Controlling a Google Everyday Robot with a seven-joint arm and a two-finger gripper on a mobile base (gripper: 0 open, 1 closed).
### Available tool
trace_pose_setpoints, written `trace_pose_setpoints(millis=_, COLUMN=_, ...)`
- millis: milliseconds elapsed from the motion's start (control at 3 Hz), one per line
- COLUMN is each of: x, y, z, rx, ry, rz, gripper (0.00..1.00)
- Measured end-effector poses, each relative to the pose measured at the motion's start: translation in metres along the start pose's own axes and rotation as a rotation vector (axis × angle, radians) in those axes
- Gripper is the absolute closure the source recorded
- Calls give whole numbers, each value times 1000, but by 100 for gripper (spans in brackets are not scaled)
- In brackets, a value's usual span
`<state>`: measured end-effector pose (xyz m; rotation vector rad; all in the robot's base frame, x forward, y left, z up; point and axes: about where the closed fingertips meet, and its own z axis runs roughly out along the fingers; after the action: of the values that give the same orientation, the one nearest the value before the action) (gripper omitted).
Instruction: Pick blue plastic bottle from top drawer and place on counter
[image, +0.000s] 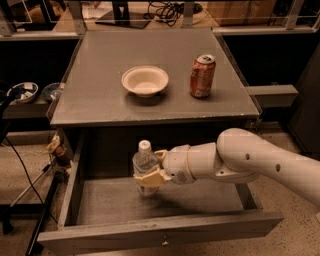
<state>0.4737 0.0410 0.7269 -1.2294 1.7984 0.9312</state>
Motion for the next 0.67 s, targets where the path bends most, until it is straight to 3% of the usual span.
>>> trace_pose_setpoints(millis=333, x=-3, y=-1, z=4, rx=-6, ry=7, rz=-1, gripper=100)
trace_pose_setpoints(millis=667, x=-58, y=-3, z=8, rx=-41, ry=-3, rz=-77, gripper=100)
